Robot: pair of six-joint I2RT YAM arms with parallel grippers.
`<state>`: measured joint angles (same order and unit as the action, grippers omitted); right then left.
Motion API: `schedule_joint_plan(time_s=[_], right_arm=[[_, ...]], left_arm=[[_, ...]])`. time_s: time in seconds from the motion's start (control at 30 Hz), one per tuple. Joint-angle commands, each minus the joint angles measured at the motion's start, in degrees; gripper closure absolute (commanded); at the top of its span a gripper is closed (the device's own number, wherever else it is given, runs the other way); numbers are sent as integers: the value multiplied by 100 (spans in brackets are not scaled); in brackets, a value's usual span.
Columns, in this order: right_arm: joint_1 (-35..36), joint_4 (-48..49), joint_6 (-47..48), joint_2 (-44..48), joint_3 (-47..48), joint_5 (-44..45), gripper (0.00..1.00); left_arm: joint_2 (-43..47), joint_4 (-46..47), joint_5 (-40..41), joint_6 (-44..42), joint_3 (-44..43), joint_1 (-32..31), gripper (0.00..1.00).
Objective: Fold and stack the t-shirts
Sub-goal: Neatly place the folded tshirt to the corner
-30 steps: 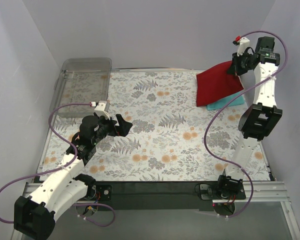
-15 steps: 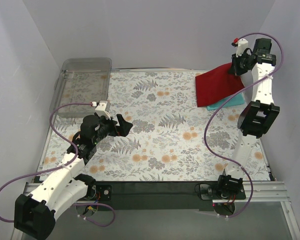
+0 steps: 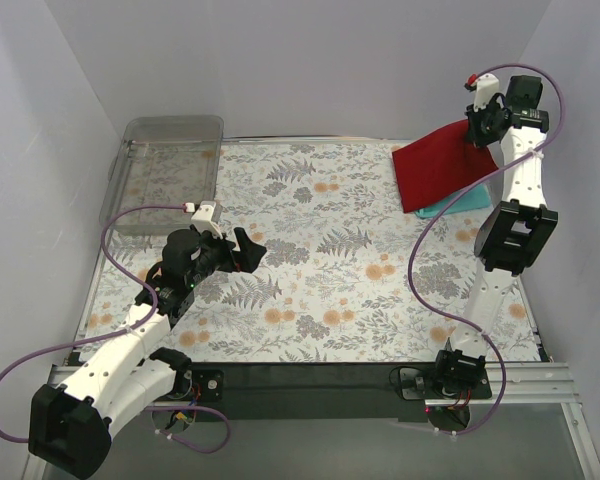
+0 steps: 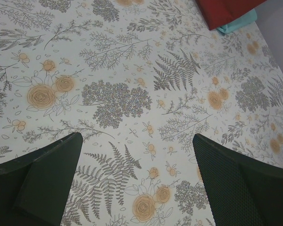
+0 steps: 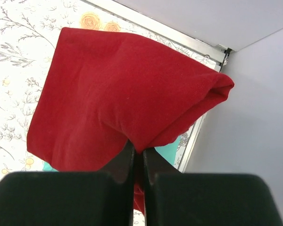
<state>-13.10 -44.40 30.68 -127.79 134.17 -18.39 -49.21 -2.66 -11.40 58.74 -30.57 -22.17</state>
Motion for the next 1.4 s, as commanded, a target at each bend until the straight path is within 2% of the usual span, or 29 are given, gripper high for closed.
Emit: schedule_joint_plan(time_s=[0.0,0.17,0.4,0.63,0.83,0.93,1.0,1.03,1.07,1.13,1.17,1.33,1.37], right_arm=[[45,547,79,114,-13,134,92],[150,634,245,271,-347,108,92],[220,959,193,377,-1181,503,95],[229,1232,167,316,-1323,1064,94],[220,1408,176,193,-1393,1443,89],[212,1487,184,105,-1393,1584,83],[220,1531,184,61,-1428,1654,72],[220,1548,184,35,-1437,1742,59],[212,1566,184,52,-1446,1786,52],[220,1689,167,70,-1543,2013,44],[220,1733,158,139,-1578,2059,36],[264,1988,219,509,-1981,1884,20],[273,1988,289,614,-2052,1683,11]], left_arm=[[17,64,-38,-47,24,38,3],[43,63,-29,-56,33,29,3],[52,55,-29,-73,42,29,3],[-1,55,-47,-73,16,38,3],[17,55,-64,-73,33,38,3],[26,55,-56,-73,33,38,3],[34,55,-55,-73,42,29,3],[43,55,-64,-65,33,29,3],[34,55,-64,-64,33,29,3],[43,55,-64,-64,33,29,3],[43,55,-64,-64,33,29,3],[-1,55,-82,-64,24,29,3],[8,63,-82,-56,24,38,3]])
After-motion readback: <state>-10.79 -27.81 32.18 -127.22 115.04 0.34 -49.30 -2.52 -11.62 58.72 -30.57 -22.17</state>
